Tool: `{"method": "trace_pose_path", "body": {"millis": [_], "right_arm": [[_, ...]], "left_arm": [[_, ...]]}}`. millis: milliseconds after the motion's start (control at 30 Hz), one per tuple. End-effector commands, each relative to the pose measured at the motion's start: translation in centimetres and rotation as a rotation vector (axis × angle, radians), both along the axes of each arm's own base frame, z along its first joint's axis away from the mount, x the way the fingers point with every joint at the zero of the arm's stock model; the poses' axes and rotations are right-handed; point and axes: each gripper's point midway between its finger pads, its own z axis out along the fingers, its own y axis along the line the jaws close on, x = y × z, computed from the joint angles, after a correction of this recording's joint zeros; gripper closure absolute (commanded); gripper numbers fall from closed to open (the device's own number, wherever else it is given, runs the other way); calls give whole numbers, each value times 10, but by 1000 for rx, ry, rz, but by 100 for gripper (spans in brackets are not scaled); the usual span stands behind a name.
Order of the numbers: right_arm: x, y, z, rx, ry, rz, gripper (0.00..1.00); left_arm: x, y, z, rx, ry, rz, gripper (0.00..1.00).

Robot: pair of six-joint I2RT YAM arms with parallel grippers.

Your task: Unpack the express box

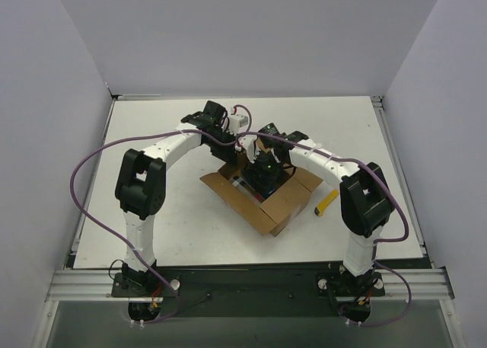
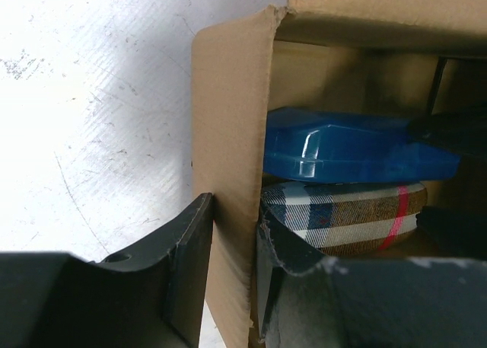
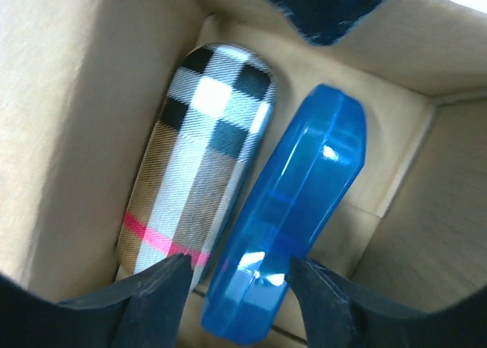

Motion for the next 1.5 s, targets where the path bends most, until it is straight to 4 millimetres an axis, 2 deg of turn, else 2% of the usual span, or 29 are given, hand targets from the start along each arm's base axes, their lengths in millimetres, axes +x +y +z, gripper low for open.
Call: {"method": "trace_pose_path", "body": {"millis": [0,133,267,333,400,567,700,767,833,967,1100,1133,1200,1233,1267,1333,1400,1467], "right_arm": [[11,-7,16,-40,-116,-62,40],[17,-11,12,-61,-140,-88,40],[29,-11,18,-65,-182,-117,40],[34,-9,21,-58,-191,-125,37],[33,-8,14,-66,-170,-127,34],[9,-3,-9,-43,-27,-89,34],[-6,-3,-27,-30,76,-91,38],[-7,-5,-32,-32,98,-99,41],[-5,-4,-32,-26,103,-108,48],[12,-4,-15,5,60,-134,64],[29,-5,15,18,-49,-124,74],[32,-4,33,41,-89,-119,75],[31,-5,51,59,-122,-102,75],[30,-6,68,79,-153,-94,75],[27,-8,76,97,-157,-85,75],[22,-21,94,119,-174,-99,75],[16,-31,102,137,-162,-118,76],[18,-50,117,162,-172,-185,76]], "left_arm": [[-22,-8,1,-24,60,-37,64],[-22,-8,0,-24,61,-37,64],[-23,-8,0,-22,63,-38,64],[-23,-8,-1,-22,66,-39,64],[-22,-9,-3,-24,68,-40,64],[-21,-10,-2,-26,69,-39,64],[-21,-9,-2,-24,69,-40,64],[-22,-7,-3,-18,69,-37,64],[-23,-6,-3,-14,69,-39,64],[-22,-4,-3,-7,65,-36,64],[-20,-3,-2,-3,62,-35,64],[-21,-2,-2,0,63,-34,64],[-18,1,-1,4,62,-21,64],[-18,2,1,0,62,-18,64],[-16,4,3,-5,56,-12,64],[-14,9,5,-5,57,-1,64],[-11,14,6,-10,56,8,64],[-11,15,6,-10,59,3,64]]}}
